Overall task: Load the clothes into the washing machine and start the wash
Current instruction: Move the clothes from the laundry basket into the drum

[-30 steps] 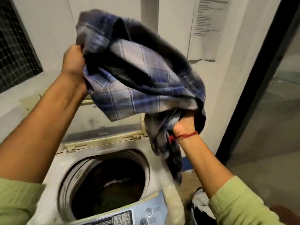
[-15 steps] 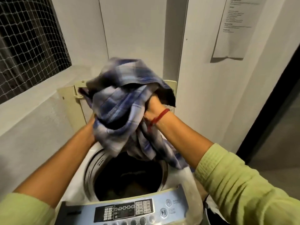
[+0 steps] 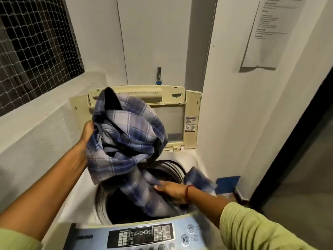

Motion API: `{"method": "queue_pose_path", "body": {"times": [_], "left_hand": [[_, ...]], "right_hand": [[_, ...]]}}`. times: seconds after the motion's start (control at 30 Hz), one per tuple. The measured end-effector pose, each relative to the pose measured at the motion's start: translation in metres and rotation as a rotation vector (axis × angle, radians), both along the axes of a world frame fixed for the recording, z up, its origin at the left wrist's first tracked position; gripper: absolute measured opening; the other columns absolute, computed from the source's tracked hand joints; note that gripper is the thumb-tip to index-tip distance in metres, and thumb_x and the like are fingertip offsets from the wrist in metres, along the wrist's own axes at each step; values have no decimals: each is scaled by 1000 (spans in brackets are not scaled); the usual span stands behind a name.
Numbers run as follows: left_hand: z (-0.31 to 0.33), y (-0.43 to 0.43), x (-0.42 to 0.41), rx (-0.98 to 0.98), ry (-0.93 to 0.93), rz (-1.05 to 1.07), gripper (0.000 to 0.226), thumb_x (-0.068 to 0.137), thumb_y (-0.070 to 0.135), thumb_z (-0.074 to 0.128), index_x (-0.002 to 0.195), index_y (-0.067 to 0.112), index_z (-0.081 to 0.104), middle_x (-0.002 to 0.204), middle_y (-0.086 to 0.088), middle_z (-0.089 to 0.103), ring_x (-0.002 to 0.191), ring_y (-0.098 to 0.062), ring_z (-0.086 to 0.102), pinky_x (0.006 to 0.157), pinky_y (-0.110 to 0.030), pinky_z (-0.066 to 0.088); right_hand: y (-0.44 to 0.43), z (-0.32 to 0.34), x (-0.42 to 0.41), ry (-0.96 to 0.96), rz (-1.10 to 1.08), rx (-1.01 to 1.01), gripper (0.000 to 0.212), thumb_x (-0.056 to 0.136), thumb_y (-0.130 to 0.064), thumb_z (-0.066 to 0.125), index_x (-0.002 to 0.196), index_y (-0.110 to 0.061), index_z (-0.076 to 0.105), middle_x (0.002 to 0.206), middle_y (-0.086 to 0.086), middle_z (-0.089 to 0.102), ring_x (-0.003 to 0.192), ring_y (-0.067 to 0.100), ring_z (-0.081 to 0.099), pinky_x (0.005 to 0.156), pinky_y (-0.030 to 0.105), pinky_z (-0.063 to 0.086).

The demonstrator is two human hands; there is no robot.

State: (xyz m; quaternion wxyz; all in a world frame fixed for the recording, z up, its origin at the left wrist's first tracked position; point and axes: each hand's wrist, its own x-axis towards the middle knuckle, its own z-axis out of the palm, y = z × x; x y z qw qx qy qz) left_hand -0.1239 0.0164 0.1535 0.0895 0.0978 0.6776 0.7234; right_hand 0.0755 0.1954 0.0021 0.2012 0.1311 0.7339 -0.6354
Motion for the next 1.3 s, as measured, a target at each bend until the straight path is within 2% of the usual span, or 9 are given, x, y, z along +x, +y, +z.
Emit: {"method": "queue_pose_path", "body": {"times": [0.1, 0.2, 0.37, 0.6, 0.73, 0.9, 1.0, 1.17, 1.3], "left_hand": [[8, -12, -1, -30, 46, 102, 32, 101, 14, 27, 77, 16, 49, 66, -6, 55, 72, -22, 48, 75, -34, 39], [19, -23, 18, -145, 145, 80, 34, 99, 13, 31, 67, 16, 43, 48, 3, 55, 59, -14, 48, 59, -24, 38], [-5, -26, 44, -576, 761, -138, 32, 80, 24, 35, 84, 15, 65, 83, -2, 65, 83, -17, 58, 74, -30, 43], [9, 16, 41, -305, 835, -293, 19, 78, 30, 33, 70, 24, 50, 70, 11, 58, 67, -7, 52, 66, -27, 40], [16, 21, 40, -443, 916, -243, 25, 75, 35, 35, 78, 25, 59, 76, 0, 65, 74, -21, 61, 69, -33, 47], [8, 0, 12, -1195, 1166, -272, 61, 67, 74, 57, 105, 26, 57, 97, -2, 65, 87, -25, 62, 69, -32, 49], [-14, 1, -2, -1506, 1077, -329, 56, 73, 60, 63, 116, 25, 56, 109, -4, 59, 100, -26, 60, 75, -33, 50], [-30, 2, -23, -1389, 824, -326, 46, 87, 30, 58, 131, 23, 48, 133, -9, 44, 117, -33, 52, 92, -41, 46], [-34, -3, -36, -1131, 693, -190, 39, 85, 10, 57, 122, 15, 46, 124, -17, 49, 110, -35, 54, 89, -40, 46]], "right_hand": [[-20, 17, -21, -33, -144, -353, 24, 99, -25, 38, 118, -29, 52, 88, -4, 63, 69, 6, 61, 63, 20, 52], [-13, 34, -40, 111, -160, -133, 27, 91, -24, 54, 118, -20, 57, 104, 0, 64, 102, 18, 61, 96, 34, 47], [24, 74, -40, 450, -640, -68, 47, 91, -14, 56, 137, -12, 43, 119, 5, 54, 115, 23, 52, 84, 30, 47], [-30, 65, -30, 537, 72, 20, 86, 78, -8, 74, 147, -20, 24, 145, -9, 39, 135, 10, 38, 109, 27, 37], [-10, 58, -46, 515, -393, 212, 20, 89, -9, 56, 105, -2, 66, 97, 9, 67, 87, 17, 62, 76, 26, 51], [58, 108, -41, 598, -893, 152, 28, 92, -1, 40, 91, -11, 65, 94, 7, 68, 88, 17, 59, 78, 31, 51], [71, 124, -38, 675, -821, 260, 25, 94, -7, 39, 107, -15, 59, 102, 1, 62, 96, 14, 57, 87, 27, 49], [57, 113, -48, 582, -715, 289, 30, 90, 0, 39, 104, -11, 64, 98, 7, 65, 95, 21, 61, 87, 27, 51], [72, 119, -29, 0, -148, 554, 20, 93, -8, 47, 107, -8, 60, 90, 10, 61, 83, 21, 58, 66, 24, 48]]}}
